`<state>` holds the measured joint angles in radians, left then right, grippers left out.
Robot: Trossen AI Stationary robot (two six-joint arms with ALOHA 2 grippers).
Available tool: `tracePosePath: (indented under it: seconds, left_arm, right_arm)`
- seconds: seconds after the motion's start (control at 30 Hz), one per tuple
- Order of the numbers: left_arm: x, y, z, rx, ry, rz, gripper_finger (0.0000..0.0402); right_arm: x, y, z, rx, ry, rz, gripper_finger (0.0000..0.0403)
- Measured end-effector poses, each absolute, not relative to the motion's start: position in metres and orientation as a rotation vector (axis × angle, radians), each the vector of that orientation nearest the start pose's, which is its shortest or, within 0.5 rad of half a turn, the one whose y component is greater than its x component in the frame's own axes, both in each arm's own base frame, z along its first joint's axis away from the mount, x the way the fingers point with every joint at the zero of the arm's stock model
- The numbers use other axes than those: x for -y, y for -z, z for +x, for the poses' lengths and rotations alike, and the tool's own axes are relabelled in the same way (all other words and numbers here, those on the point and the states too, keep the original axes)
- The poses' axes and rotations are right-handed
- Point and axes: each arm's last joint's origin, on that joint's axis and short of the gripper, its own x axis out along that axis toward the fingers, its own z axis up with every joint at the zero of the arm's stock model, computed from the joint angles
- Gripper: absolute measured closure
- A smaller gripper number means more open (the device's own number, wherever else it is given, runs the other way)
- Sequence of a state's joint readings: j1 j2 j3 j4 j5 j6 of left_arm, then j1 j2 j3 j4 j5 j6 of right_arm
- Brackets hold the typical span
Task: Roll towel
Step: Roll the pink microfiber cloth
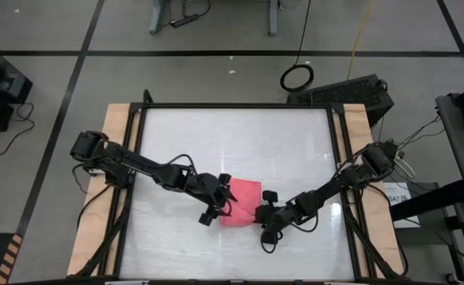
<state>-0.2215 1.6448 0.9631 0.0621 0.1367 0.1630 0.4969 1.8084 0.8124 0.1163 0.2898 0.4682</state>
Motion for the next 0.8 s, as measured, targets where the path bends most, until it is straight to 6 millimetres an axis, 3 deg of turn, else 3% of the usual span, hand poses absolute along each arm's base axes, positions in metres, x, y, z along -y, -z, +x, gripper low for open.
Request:
tracePosePath:
  seconds: [0.2, 0.3, 0.53, 0.8]
  left_arm:
    - [0.079, -0.149, 0.348, -0.776, 0.473, 0.040, 0.0143]
    - [0.082, -0.134, 0.348, -0.846, 0.534, -0.069, 0.0143]
    - [0.098, -0.139, 0.342, -0.860, 0.605, -0.109, 0.0143]
    - [0.113, -0.140, 0.341, -0.837, 0.482, -0.042, 0.0143]
  right_arm:
    - [-0.149, -0.113, 0.291, -0.833, 0.009, 0.122, 0.0344]
    - [-0.148, -0.113, 0.291, -0.834, 0.024, 0.139, 0.0344]
    - [-0.147, -0.113, 0.290, -0.838, 0.070, 0.177, 0.0344]
    - [-0.147, -0.112, 0.290, -0.842, 0.081, 0.196, 0.0344]
